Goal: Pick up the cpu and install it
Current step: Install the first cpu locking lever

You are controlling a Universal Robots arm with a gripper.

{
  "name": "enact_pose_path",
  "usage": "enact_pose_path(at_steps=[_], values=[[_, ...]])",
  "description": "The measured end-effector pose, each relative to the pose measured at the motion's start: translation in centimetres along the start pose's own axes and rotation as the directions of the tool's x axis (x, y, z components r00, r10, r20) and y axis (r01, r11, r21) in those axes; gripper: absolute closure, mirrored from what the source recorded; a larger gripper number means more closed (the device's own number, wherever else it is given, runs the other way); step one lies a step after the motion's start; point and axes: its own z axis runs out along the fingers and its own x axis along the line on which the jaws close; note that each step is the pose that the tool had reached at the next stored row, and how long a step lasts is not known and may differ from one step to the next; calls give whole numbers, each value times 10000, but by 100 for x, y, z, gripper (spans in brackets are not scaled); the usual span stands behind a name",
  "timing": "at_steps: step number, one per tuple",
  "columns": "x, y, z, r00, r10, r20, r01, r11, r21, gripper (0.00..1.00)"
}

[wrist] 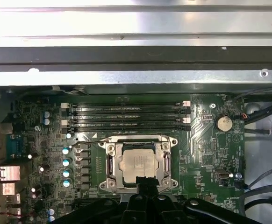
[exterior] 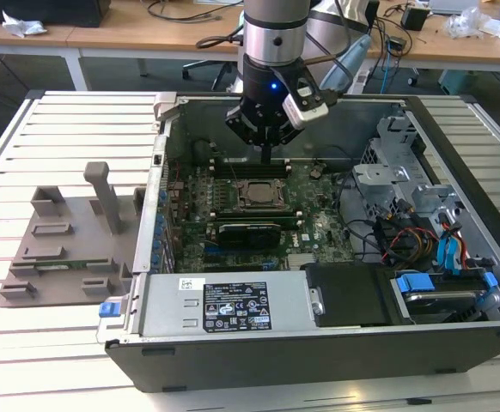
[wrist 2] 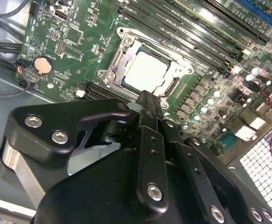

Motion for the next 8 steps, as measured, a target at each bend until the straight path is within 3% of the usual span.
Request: enact_pose_path(at_steps=[8], values=[[0, 0, 0, 9997, -255, 2, 255, 9997, -10, 89]])
